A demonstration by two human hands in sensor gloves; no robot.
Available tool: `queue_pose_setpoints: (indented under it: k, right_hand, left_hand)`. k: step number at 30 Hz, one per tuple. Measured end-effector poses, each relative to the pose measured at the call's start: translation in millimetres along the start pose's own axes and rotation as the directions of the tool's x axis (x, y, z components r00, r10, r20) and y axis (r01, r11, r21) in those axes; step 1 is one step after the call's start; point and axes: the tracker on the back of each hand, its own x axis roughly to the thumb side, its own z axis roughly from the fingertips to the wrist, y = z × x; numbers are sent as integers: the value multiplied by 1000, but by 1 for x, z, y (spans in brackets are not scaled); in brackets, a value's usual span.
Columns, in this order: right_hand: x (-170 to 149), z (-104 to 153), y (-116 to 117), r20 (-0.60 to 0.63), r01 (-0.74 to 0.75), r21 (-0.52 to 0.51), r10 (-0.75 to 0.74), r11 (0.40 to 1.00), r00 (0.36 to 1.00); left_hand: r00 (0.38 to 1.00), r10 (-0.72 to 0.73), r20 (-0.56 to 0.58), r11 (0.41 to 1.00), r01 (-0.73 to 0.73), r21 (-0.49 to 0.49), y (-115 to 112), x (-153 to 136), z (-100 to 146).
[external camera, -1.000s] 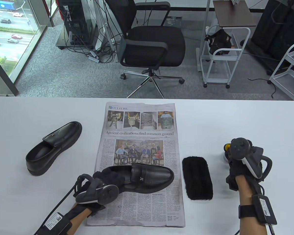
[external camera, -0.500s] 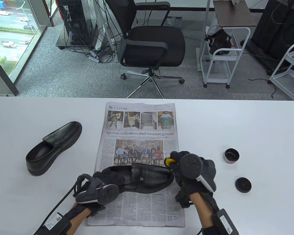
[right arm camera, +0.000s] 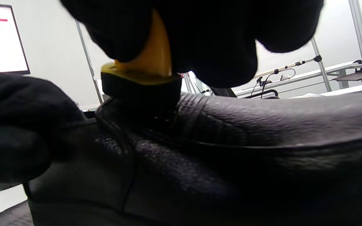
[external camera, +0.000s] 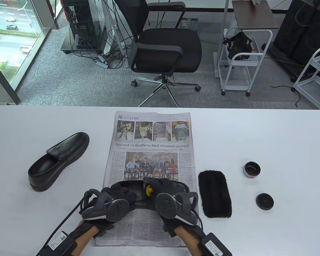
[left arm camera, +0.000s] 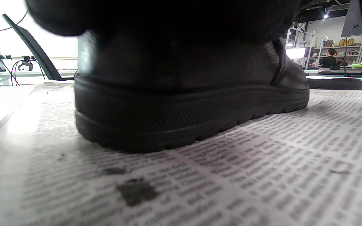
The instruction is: Dip and apply built-in sponge shoe polish on shoes
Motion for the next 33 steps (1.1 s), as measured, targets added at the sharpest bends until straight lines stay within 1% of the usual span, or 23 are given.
queue_pose_setpoints:
  k: [3, 5, 7, 10, 14, 15, 17, 19, 25, 27, 29, 33]
  right_hand:
    - [0, -20, 4, -56, 38, 25, -37, 999, 998]
    - [-4, -30, 6, -104, 75, 27, -72, 997, 992]
    - [-8, -39, 8, -126, 90, 26, -86, 996, 988]
    - [-20, -49, 11, -198, 34, 61, -21, 998, 980]
    - [-39, -53, 16, -252, -43, 113, 71, 993, 965]
    - [-48, -52, 16, -267, -56, 124, 88, 991, 960]
    - [-55, -49, 13, -267, -81, 114, 109, 990, 958]
    - [-65, -44, 9, -266, -138, 145, 173, 980, 948]
    - [-87, -22, -4, -277, -203, 179, 247, 963, 928]
    - [-91, -12, -8, -272, -193, 170, 234, 966, 933]
    - [-91, -4, -12, -265, -166, 182, 211, 969, 941]
    - [-85, 9, -13, -243, -109, 208, 160, 972, 957]
  left_hand:
    - [1000, -6, 2, 1000, 6, 0, 0, 0, 0]
    - [1000, -6, 3, 1000, 6, 3, 0, 1, 0]
    - [1000, -7, 3, 1000, 7, 6, 0, 1, 0]
    - [1000, -2, 4, 1000, 2, 6, 0, 0, 0]
    - [1000, -6, 4, 1000, 6, 8, 0, 1, 0]
    - [1000, -6, 4, 1000, 6, 8, 0, 1, 0]
    - [1000, -4, 1, 1000, 4, 7, 0, 1, 0]
    - [1000, -5, -1, 1000, 5, 15, -1, 1, 0]
    - [1000, -1, -4, 1000, 1, -1, 0, 1, -1]
    - [1000, -5, -4, 1000, 5, -1, 0, 1, -1]
    - [1000, -6, -4, 1000, 6, -1, 0, 1, -1]
    - [1000, -8, -3, 1000, 8, 0, 0, 1, -1]
